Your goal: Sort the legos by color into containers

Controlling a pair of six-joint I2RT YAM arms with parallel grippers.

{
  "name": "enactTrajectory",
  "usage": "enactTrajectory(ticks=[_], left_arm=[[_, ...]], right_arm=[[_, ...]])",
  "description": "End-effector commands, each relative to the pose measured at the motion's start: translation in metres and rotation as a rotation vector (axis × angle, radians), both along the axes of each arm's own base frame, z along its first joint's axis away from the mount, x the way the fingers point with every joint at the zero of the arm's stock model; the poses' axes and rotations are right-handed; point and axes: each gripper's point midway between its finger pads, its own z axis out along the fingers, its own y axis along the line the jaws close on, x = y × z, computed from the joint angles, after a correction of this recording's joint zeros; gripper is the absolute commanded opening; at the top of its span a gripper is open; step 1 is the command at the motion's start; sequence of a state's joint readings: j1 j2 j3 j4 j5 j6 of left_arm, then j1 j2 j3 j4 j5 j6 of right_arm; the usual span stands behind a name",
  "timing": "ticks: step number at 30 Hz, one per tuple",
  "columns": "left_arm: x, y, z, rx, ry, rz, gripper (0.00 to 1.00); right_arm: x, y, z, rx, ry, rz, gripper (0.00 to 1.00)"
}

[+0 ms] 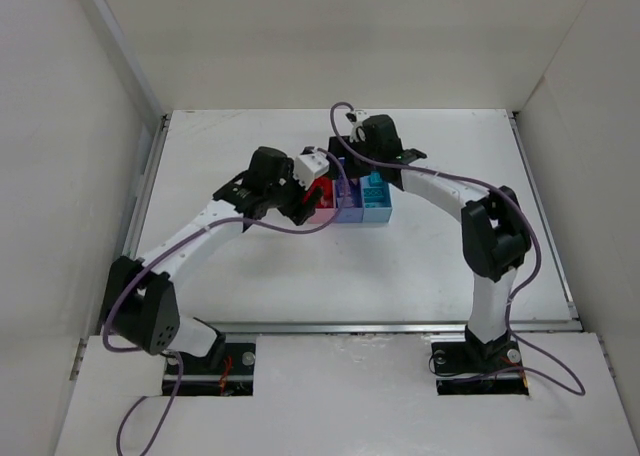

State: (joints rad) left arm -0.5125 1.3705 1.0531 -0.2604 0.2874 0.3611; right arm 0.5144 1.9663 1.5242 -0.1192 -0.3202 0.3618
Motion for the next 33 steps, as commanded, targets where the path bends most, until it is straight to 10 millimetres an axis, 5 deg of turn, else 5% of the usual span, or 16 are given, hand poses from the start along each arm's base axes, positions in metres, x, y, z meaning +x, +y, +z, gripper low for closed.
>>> enactTrajectory(ticks=[1,7,14,17,20,28,32,33], left_arm=[[0.04,-0.021,0.033,-0.114,-0.085,0.051,0.0],[0.07,-0.031,0.022,-0.09,-0.134,0.028,0.0],[0.09,-0.041,0.008,-0.053,-0.165,-0.055,0.32],[0.097,-0.044,0.011,-0.039,-0.182,-0.07,0.73],[0.103,-0.034,0.005,-0.001,-0.177,-0.035,1.0],[0.097,-0.014,0.029,0.035,-0.186,-0.048,1.0],[0.079,0.038,0.038,0.136,-0.18,-0.033,0.97],[0.076,0.063,0.027,0.173,-0.148,0.011,0.92]], right_arm=[[0.008,-0.019,0.066,0.037,-0.145,-0.048,0.84],[0.004,-0.062,0.086,-0.006,-0.216,-0.127,0.86],[0.007,-0.097,0.082,-0.04,-0.225,-0.181,0.86],[0.009,-0.105,0.087,-0.04,-0.237,-0.188,0.86],[0.007,-0.104,0.091,-0.038,-0.249,-0.177,0.86],[0.005,-0.1,0.096,-0.034,-0.266,-0.139,0.86],[0.0,-0.1,0.099,-0.032,-0.276,-0.126,0.86],[-0.002,-0.101,0.105,-0.026,-0.288,-0.127,0.86]])
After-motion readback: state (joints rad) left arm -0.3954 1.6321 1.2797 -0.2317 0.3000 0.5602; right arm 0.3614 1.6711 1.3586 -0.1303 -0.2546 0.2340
